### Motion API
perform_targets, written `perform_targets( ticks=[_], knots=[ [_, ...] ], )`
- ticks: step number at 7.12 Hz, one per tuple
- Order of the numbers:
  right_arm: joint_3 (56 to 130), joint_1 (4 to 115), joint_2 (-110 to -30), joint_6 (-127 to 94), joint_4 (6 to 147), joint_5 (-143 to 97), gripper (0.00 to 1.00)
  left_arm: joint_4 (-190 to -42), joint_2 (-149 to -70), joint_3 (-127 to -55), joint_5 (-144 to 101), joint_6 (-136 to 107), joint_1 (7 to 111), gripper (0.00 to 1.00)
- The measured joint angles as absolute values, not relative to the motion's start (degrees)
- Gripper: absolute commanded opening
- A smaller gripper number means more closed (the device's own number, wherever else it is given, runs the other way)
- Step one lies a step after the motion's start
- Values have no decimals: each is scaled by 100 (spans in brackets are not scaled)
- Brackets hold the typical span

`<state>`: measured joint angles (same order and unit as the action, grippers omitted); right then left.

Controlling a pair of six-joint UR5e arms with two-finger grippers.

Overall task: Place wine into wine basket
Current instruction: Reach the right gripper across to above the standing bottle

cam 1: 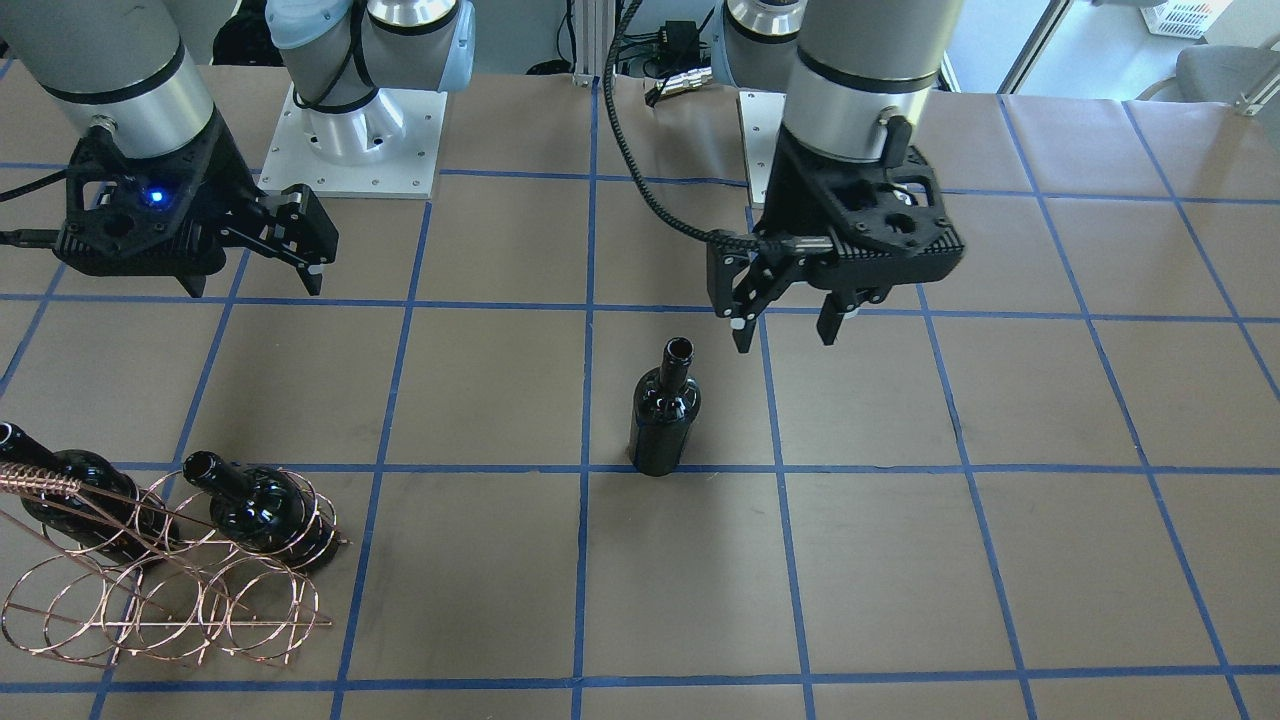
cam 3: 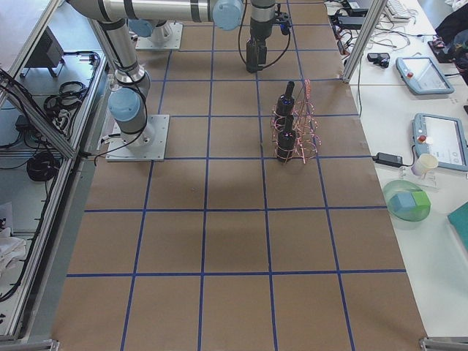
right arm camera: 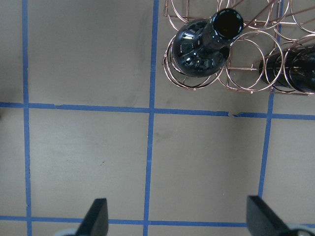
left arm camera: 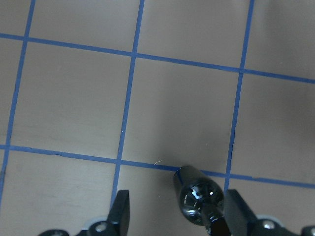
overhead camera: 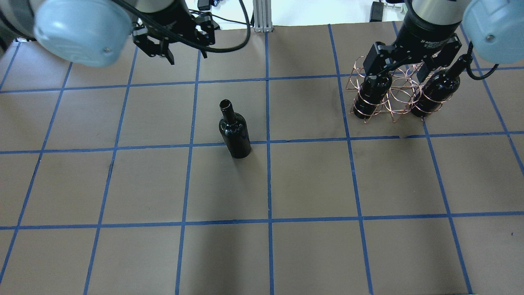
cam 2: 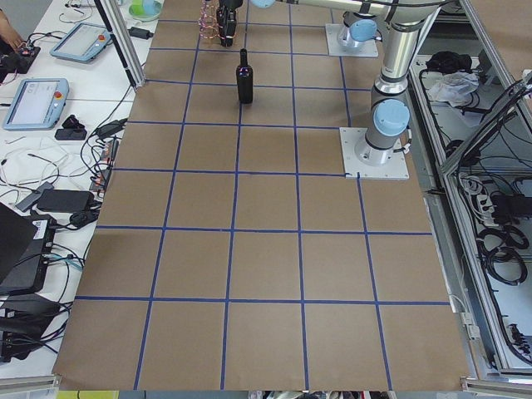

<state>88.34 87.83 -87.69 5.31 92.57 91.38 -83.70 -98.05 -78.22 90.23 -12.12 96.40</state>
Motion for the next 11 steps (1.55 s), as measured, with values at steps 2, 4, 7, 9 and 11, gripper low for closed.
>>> perform_targets(
  ticks=[2, 4, 7, 9, 11],
  knots=[
    [8777, 8912, -8755, 279, 9399, 9105, 100, -9301, -9556, -7695, 8792, 620, 8701, 73],
    [8652, 9529, -8596, -159, 9590, 9075, 100, -9578, -9406, -7793, 8710, 1650, 8177, 73],
    [8008, 10769, -7826, -1287, 9758, 9066, 100, -9577, -9240, -8028, 8720, 2245, 7987, 80],
    [7731, 11318, -7485, -1941, 9782, 9064, 100, -9575, -9179, -8116, 8720, 2302, 7975, 81],
    [7534, 11673, -7173, -2385, 9845, 9042, 100, -9576, -9118, -8215, 8733, 2303, 7963, 89]
  ],
)
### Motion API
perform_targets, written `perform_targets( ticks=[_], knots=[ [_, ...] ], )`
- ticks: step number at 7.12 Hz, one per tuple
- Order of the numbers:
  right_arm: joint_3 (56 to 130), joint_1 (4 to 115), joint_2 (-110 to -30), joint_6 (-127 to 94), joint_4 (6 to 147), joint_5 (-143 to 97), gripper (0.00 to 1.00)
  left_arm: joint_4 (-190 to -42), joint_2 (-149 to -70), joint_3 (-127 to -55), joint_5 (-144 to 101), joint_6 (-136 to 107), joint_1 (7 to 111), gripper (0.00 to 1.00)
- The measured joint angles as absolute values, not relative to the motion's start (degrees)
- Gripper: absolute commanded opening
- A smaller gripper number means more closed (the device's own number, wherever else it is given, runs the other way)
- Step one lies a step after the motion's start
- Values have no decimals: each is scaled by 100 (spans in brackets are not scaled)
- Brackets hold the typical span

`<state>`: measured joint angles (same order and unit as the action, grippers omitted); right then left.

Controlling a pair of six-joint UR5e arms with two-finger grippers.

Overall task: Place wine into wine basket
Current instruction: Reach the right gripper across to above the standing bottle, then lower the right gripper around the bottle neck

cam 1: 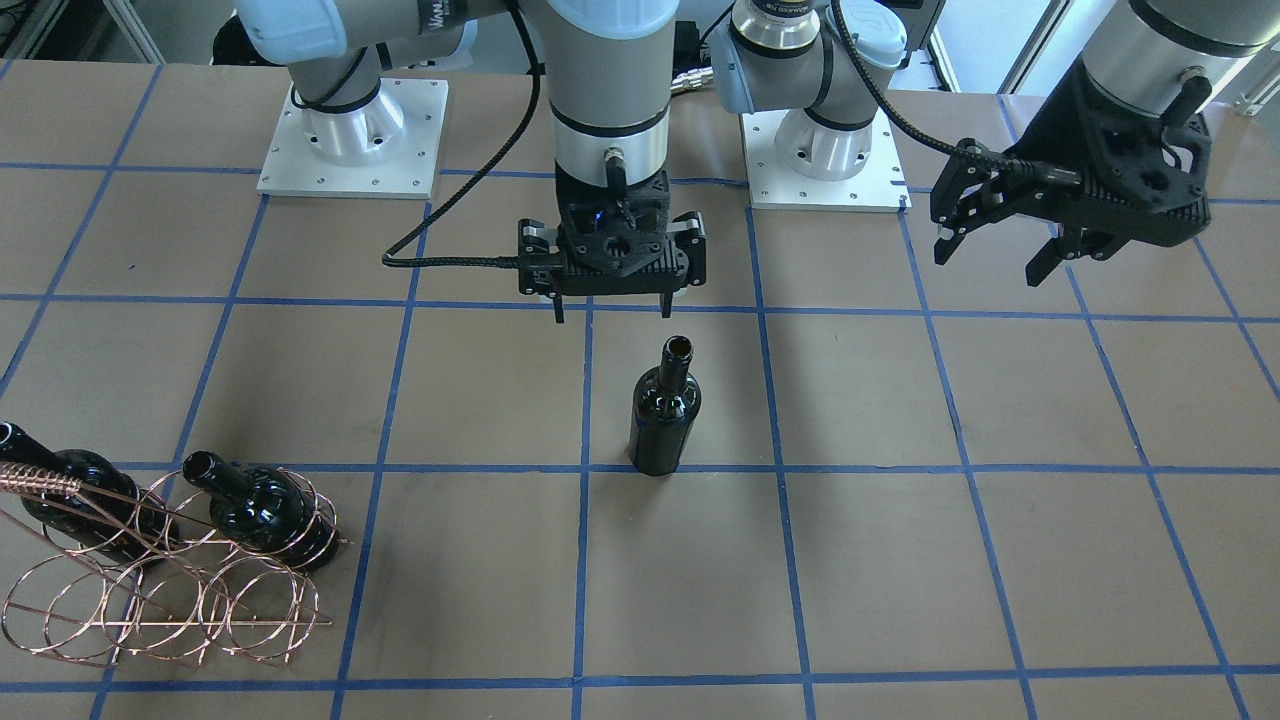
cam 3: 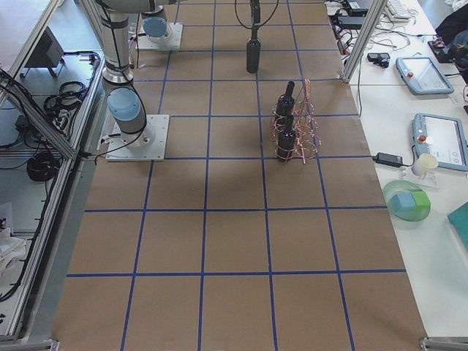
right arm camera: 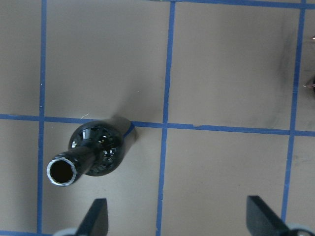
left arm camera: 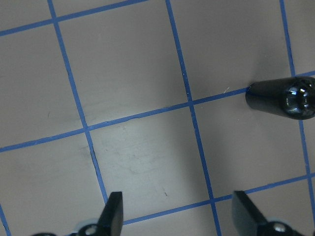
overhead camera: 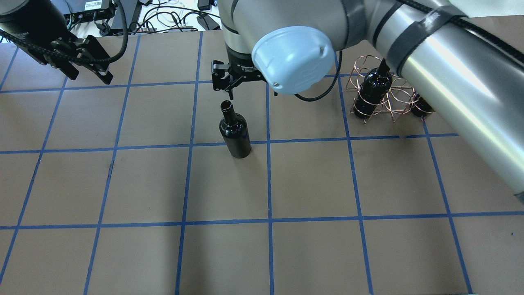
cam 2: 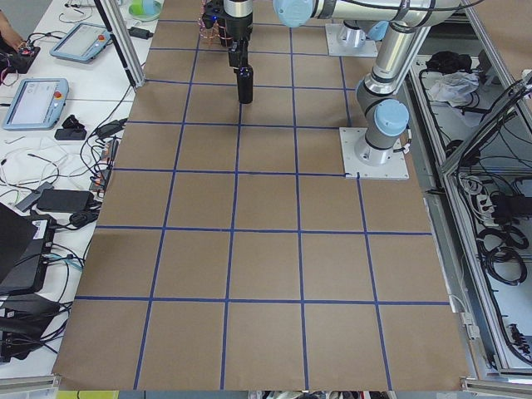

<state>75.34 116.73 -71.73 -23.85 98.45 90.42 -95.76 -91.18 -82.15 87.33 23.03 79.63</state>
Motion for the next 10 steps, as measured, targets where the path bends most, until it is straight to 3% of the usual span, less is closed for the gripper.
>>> perform_targets(
  ticks=[2, 5, 8, 10],
  knots=[
    [7427, 11897, -6900, -2734, 9965, 8847, 100, -9581, -9082, -8247, 8745, 2303, 7950, 99],
    [7407, 11967, -6648, -2733, 10043, 8741, 96, -9570, -9045, -8299, 8792, 2310, 7931, 100],
    [7409, 11970, -6435, -2634, 10142, 8782, 78, -9556, -8995, -8370, 8789, 2308, 7933, 100],
    [7436, 11971, -6324, -2634, 10210, 8786, 78, -9557, -8970, -8417, 8789, 2295, 7936, 100]
  ],
)
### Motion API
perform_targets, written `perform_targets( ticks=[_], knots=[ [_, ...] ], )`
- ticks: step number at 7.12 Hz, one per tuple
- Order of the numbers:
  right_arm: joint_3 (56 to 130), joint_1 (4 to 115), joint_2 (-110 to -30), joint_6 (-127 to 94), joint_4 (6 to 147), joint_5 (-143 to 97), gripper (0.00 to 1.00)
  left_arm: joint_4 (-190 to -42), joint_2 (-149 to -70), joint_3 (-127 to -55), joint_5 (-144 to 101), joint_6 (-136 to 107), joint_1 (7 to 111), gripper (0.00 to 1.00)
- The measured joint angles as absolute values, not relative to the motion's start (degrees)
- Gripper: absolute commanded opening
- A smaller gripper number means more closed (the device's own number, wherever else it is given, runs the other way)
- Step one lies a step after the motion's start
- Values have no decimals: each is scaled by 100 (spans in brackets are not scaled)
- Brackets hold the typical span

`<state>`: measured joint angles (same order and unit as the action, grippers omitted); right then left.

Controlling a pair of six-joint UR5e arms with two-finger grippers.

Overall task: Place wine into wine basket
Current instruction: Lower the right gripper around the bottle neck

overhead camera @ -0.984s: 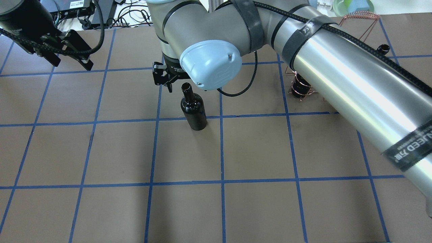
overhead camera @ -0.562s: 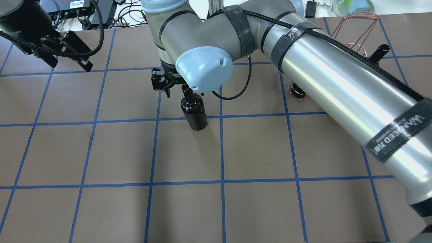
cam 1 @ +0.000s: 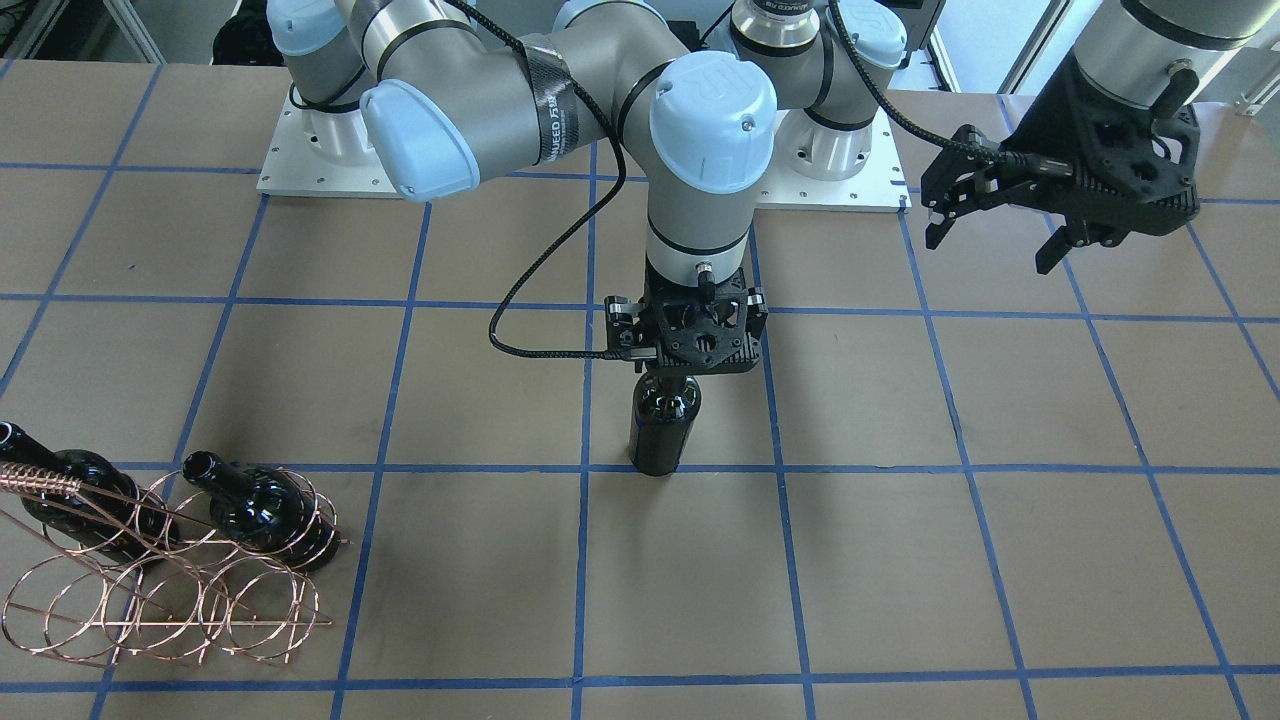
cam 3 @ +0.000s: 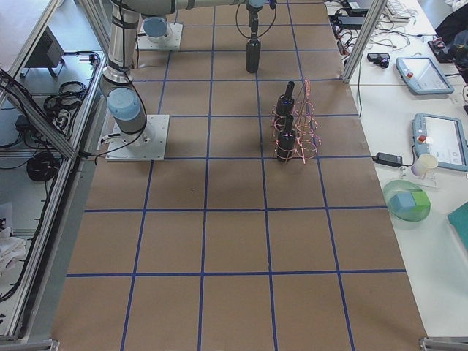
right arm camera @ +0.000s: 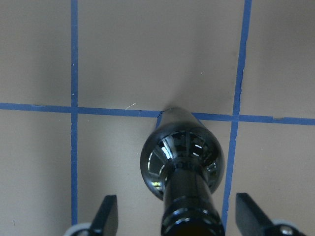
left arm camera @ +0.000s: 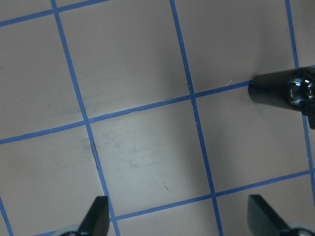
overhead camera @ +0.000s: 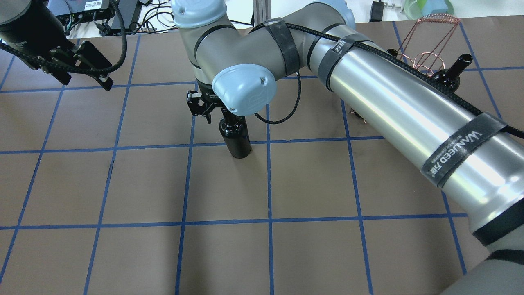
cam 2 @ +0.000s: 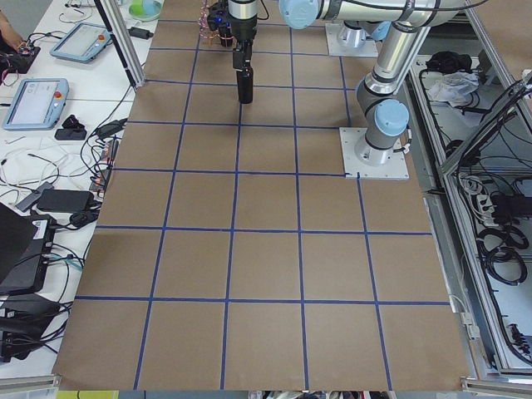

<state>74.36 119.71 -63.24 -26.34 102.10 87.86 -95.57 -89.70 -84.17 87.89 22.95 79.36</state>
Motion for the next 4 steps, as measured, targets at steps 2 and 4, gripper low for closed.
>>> perform_targets(
  ticks=[2, 4],
  knots=[
    [7450, 11971, -6307, -2637, 10220, 8779, 51, -9567, -8946, -8441, 8789, 2294, 7936, 100],
    [7453, 11971, -6318, -2643, 10216, 8749, 18, -9569, -8919, -8499, 8789, 2292, 7936, 100]
  ],
)
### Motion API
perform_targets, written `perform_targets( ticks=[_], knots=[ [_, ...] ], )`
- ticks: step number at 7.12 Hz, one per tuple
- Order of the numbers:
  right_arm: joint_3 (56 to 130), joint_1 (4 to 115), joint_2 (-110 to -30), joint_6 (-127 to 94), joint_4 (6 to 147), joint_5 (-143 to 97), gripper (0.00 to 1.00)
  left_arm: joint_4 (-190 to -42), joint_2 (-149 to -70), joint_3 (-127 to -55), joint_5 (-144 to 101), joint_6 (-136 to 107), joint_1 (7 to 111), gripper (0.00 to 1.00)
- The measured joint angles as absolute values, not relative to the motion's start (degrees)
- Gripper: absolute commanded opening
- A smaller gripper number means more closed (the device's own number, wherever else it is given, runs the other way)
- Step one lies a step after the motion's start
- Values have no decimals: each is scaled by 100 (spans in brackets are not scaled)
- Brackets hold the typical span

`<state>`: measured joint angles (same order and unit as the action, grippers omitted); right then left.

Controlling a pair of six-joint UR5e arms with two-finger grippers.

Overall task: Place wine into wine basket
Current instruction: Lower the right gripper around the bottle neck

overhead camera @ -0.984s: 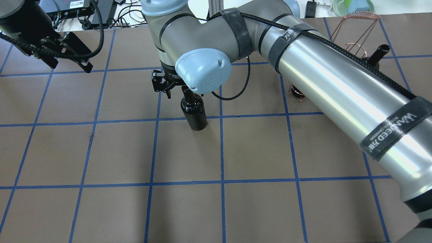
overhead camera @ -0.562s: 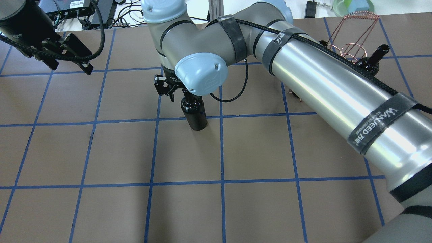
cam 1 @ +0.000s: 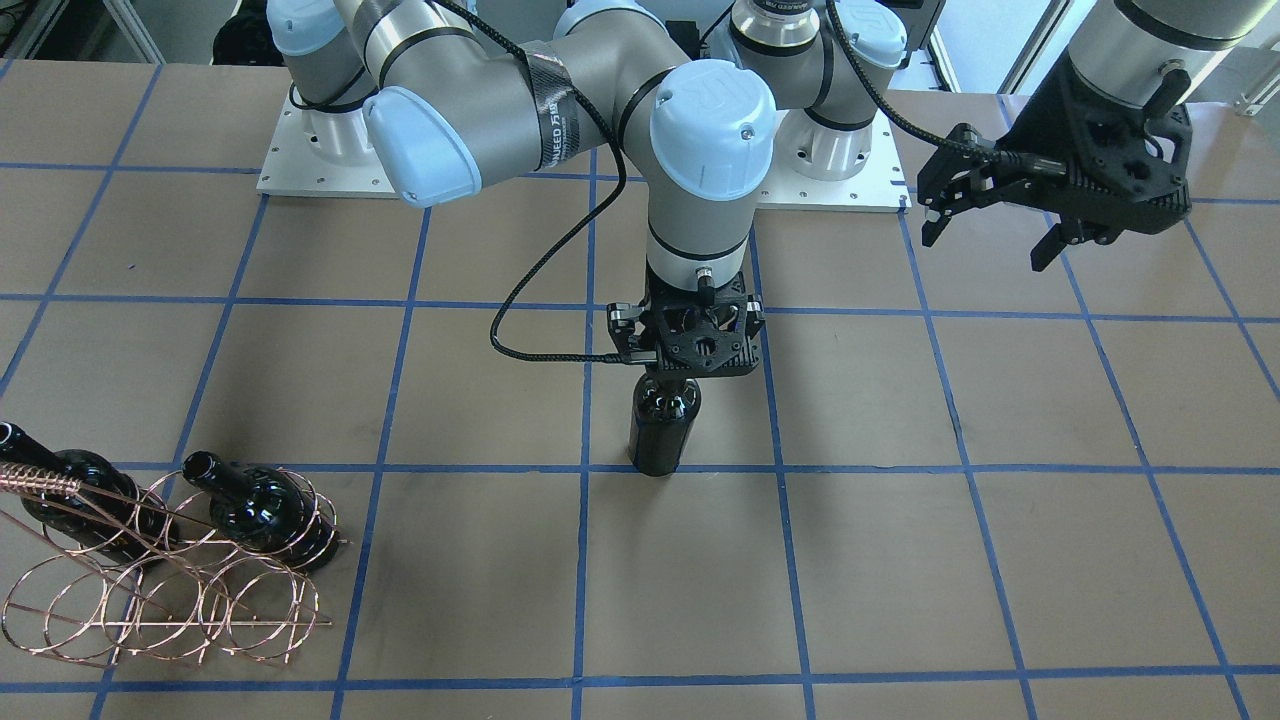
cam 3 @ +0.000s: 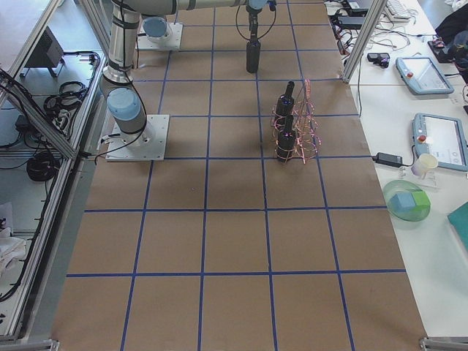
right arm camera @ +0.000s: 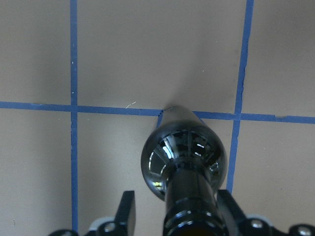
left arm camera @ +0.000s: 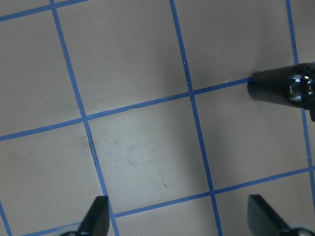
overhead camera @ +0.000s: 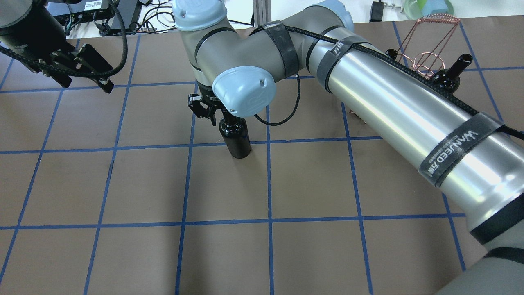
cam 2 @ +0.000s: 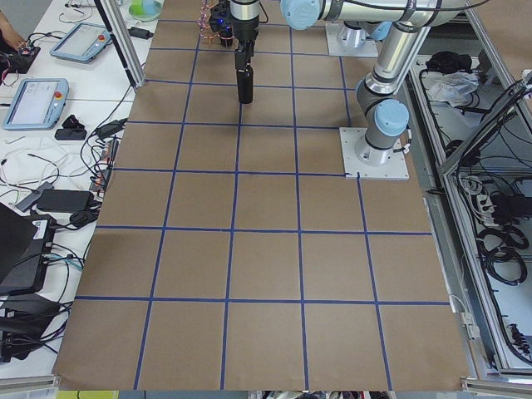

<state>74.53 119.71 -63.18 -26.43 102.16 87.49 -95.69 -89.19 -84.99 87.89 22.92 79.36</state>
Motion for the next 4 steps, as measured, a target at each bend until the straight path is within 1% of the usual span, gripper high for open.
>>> perform_targets(
  ticks=[1, 3, 4],
  knots=[
    [7453, 11971, -6319, -2636, 10214, 8738, 0, -9566, -8896, -8540, 8789, 2291, 7937, 100],
    [7453, 11971, -6315, -2603, 10211, 8723, 0, -9563, -8866, -8573, 8789, 2290, 7937, 100],
    [7453, 11971, -6312, -2572, 10207, 8718, 45, -9563, -8863, -8575, 8789, 2287, 7937, 100]
  ],
)
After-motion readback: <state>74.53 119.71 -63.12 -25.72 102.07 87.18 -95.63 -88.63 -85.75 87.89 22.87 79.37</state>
